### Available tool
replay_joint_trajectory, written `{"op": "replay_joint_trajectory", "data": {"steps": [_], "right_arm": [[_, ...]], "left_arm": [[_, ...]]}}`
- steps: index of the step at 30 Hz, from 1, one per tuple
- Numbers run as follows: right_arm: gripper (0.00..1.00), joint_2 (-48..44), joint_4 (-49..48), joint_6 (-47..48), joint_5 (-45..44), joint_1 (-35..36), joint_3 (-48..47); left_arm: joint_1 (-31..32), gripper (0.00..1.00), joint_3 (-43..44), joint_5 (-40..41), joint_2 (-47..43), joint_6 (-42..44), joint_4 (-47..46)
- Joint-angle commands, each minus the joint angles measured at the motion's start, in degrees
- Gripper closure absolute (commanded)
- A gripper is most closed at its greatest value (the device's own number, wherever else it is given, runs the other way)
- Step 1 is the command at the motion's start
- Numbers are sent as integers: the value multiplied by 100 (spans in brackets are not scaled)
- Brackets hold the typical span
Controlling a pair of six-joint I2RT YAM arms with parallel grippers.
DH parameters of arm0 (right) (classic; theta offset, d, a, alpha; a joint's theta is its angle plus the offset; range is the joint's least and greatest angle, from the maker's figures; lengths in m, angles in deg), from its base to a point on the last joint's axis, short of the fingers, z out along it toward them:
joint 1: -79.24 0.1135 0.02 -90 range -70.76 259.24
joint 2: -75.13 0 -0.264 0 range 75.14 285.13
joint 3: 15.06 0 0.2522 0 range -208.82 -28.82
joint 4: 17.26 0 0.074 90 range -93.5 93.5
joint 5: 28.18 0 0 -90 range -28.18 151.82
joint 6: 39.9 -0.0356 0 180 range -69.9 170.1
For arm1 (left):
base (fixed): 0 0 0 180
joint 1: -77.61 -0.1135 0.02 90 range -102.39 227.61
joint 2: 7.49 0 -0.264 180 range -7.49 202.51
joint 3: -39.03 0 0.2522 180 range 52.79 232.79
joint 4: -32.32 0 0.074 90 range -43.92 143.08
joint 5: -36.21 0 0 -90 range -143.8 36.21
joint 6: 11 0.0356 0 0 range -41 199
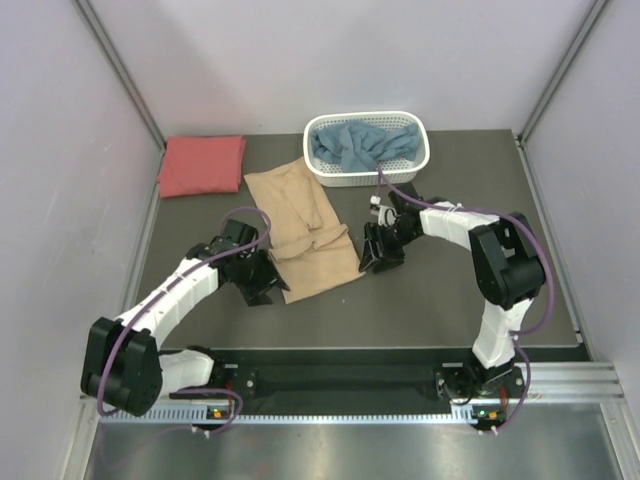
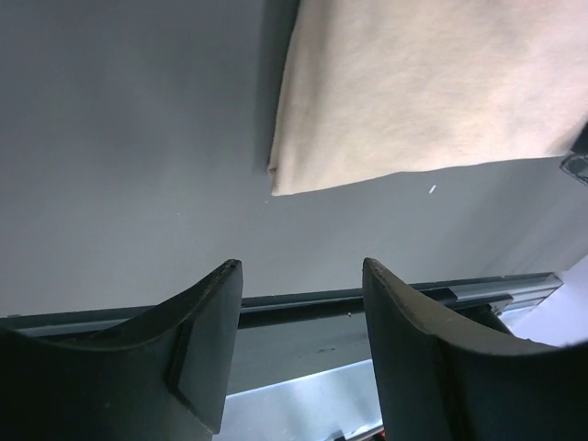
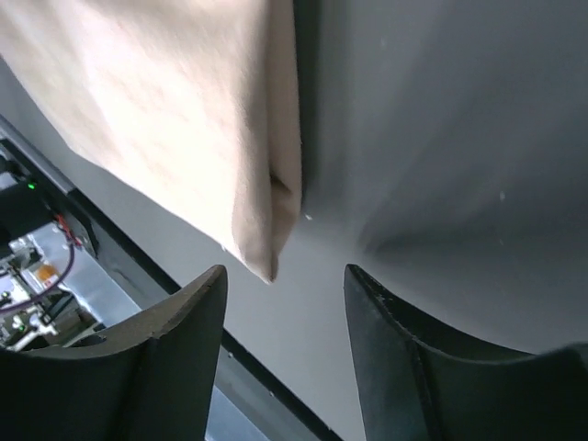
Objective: Fold and stack the t-shirts
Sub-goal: Fold the tshirt
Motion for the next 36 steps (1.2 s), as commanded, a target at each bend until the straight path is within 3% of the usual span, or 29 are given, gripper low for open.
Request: {"op": "replay_joint_trajectory", "data": {"steps": [1, 15, 17, 23, 25, 36], "right_arm": [[47, 46, -709, -192, 294, -2, 7], [53, 258, -973, -341, 514, 148, 183], [59, 284, -1069, -341, 566, 165, 271], [93, 205, -1289, -499, 725, 244, 403], [98, 144, -1211, -534, 725, 244, 447], [100, -533, -692, -359, 945, 367, 1360]], "left_arm": [[14, 41, 307, 31, -261, -43, -29], [-4, 42, 1036, 242, -375, 213, 499], [-4, 42, 1246, 329, -331, 265, 570], [-74, 42, 1704, 444, -279, 459, 719], [-100, 42, 1810, 453, -261, 538, 772], [-311, 42, 2223, 619, -287, 933, 1088]]}}
